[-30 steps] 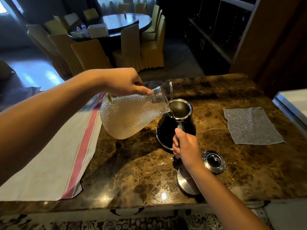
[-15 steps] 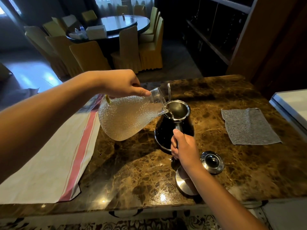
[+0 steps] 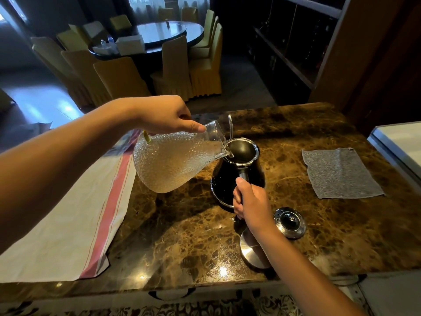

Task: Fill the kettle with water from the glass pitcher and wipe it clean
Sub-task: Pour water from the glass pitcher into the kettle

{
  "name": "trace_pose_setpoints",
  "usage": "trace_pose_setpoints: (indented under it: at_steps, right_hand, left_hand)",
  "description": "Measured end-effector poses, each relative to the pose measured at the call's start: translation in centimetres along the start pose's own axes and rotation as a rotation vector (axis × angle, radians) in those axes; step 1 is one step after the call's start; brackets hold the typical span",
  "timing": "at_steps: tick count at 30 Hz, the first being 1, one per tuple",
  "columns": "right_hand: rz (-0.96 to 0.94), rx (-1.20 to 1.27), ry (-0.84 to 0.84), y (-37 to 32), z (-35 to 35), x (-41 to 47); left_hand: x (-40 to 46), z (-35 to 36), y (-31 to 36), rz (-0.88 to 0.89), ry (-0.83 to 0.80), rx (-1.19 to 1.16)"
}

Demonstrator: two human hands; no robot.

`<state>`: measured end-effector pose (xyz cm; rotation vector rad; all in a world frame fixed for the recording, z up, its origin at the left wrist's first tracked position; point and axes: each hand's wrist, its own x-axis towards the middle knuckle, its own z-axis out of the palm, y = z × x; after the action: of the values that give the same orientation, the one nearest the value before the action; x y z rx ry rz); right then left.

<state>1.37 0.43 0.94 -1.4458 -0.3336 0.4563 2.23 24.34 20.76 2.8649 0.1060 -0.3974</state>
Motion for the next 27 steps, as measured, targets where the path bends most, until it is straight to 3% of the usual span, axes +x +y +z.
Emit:
trace_pose_setpoints:
  at_steps: [18, 27]
  right_hand:
    - [0.000, 0.009, 0.004, 0.1, 0.1, 0.1]
    - [-0.008, -0.028, 0.006, 0.1, 0.1, 0.0]
  left_hand:
    - [-2.8, 5.3, -2.5, 0.004, 0.214, -0.331]
    - [-4.6, 10.1, -3.6, -0.078, 0.532, -0.669]
